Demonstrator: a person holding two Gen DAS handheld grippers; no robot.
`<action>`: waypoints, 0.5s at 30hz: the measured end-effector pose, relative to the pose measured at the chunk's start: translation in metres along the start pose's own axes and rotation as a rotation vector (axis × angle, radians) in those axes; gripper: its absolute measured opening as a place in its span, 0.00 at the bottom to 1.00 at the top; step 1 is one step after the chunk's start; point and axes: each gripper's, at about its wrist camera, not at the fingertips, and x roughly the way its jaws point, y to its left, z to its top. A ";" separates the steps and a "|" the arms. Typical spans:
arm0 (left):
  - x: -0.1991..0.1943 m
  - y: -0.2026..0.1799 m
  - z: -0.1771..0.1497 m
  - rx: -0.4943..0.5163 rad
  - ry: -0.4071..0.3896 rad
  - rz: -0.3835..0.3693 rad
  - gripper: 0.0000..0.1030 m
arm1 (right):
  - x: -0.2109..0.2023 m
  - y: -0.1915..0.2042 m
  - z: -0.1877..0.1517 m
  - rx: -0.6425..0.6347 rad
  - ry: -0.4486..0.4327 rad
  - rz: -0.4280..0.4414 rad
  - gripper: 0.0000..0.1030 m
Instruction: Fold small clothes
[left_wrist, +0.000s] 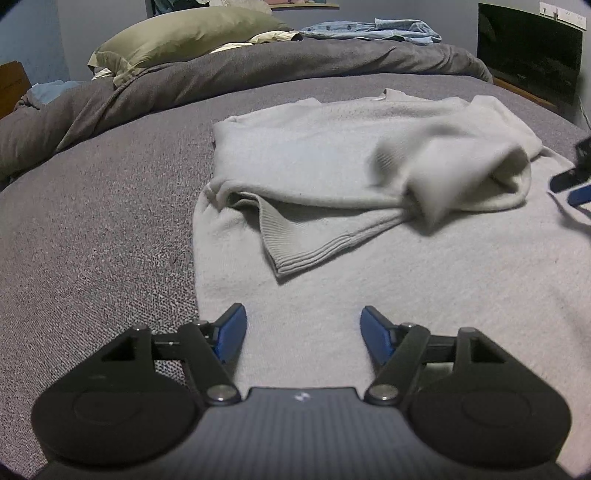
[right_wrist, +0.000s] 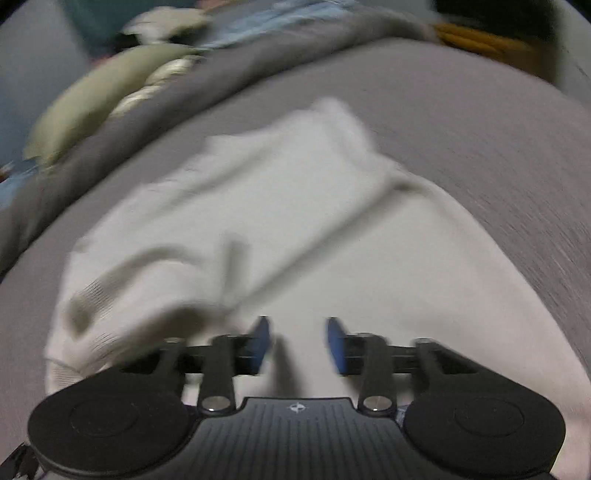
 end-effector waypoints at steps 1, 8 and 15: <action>0.001 0.001 -0.001 -0.001 -0.001 0.000 0.67 | -0.002 -0.005 -0.002 -0.001 -0.008 -0.008 0.39; 0.001 0.001 -0.002 0.000 -0.004 0.000 0.68 | -0.023 0.049 -0.004 -0.372 -0.144 0.099 0.50; 0.002 0.002 -0.003 -0.002 -0.006 -0.006 0.69 | -0.014 0.144 -0.043 -0.776 -0.123 0.312 0.58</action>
